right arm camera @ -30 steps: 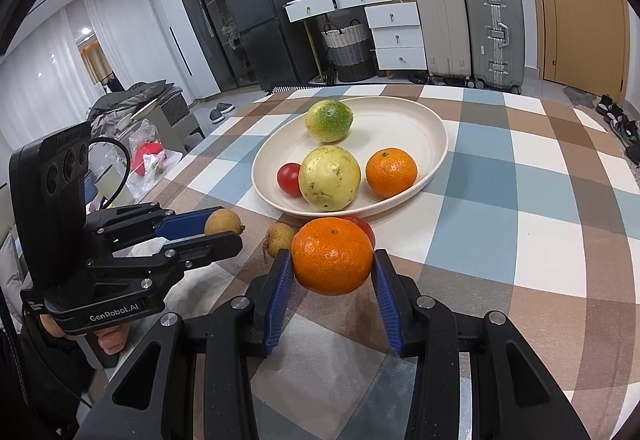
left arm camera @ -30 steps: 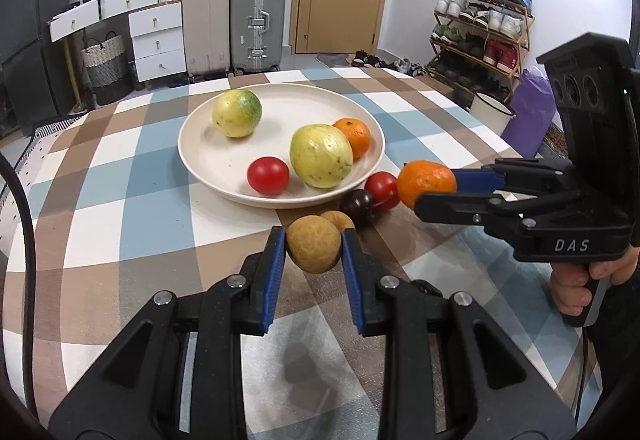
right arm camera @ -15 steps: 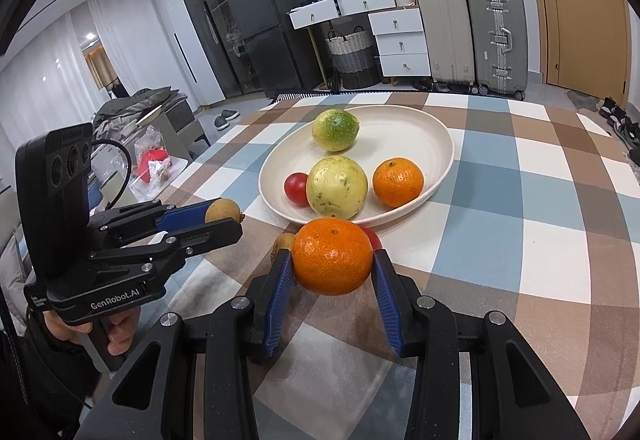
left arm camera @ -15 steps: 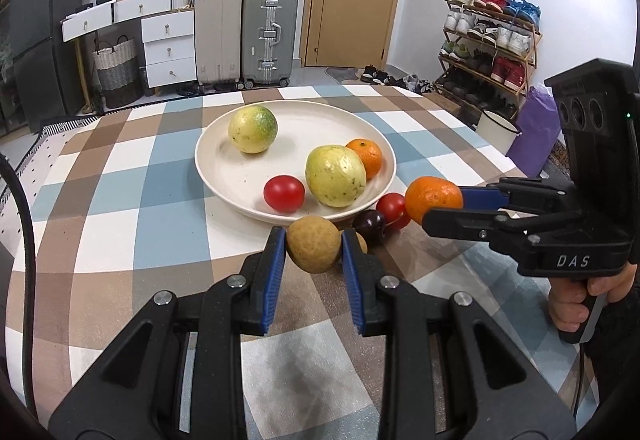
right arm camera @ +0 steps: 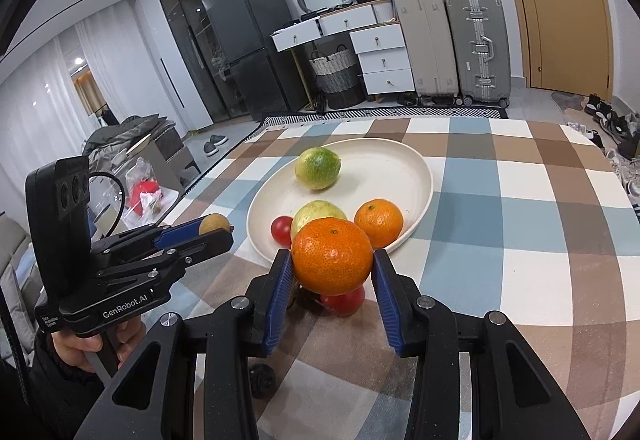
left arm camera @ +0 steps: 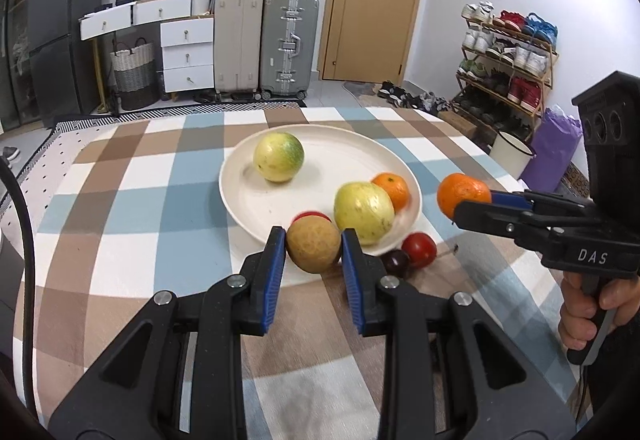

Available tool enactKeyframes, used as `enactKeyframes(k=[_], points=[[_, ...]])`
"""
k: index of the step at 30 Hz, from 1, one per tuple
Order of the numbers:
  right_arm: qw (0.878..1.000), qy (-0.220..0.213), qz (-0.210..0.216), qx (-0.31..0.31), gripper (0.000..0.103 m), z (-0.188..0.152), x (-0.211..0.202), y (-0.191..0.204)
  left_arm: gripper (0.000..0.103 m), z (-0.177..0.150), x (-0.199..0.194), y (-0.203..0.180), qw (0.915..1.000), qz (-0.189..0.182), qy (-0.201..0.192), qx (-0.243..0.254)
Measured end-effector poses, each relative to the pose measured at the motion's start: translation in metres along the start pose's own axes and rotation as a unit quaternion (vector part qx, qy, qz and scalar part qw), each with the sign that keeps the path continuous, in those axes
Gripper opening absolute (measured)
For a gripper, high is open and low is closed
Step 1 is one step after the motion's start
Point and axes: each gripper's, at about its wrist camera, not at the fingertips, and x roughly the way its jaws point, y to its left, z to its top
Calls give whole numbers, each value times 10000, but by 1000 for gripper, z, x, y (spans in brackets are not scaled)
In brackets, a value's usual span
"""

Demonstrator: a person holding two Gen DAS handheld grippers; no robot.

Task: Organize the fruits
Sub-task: 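Carry the orange and longan over the cream plate with both tools, then open both tools to drop the fruits on the plate and withdraw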

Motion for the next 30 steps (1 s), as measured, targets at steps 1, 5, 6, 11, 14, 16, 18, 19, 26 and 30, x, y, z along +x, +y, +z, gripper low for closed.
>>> enactKeyframes(k=[1, 5, 6, 11, 14, 16, 18, 19, 26, 30], points=[[10000, -15, -28, 19, 41, 1, 0, -1, 25, 1, 2, 1, 10000, 43, 2, 0], [9998, -60, -111, 129, 41, 8, 3, -5, 25, 7, 9, 4, 9999, 125, -16, -31], [9998, -84, -126, 160, 41, 10, 4, -6, 25, 8, 10, 4, 9999, 130, -27, -42], [9994, -112, -160, 271, 41, 18, 9, -8, 25, 16, 20, 7, 9996, 252, -95, -17], [9993, -115, -191, 289, 41, 23, 14, -8, 25, 18, 27, 7, 9996, 259, -92, 15], [9993, -74, -193, 325, 41, 26, 18, -8, 25, 19, 31, 7, 9996, 277, -76, 31], [9992, -38, -198, 358, 41, 28, 23, -8, 25, 20, 36, 7, 9994, 325, -64, 72], [9991, -25, -203, 374, 41, 29, 25, -9, 25, 20, 38, 7, 9994, 328, -56, 85], [9985, 58, -211, 495, 41, 34, 42, -6, 25, 24, 52, 10, 9996, 294, -34, 14], [9988, 111, -250, 411, 41, 37, 52, -1, 25, 26, 56, 12, 9997, 232, -1, -13]])
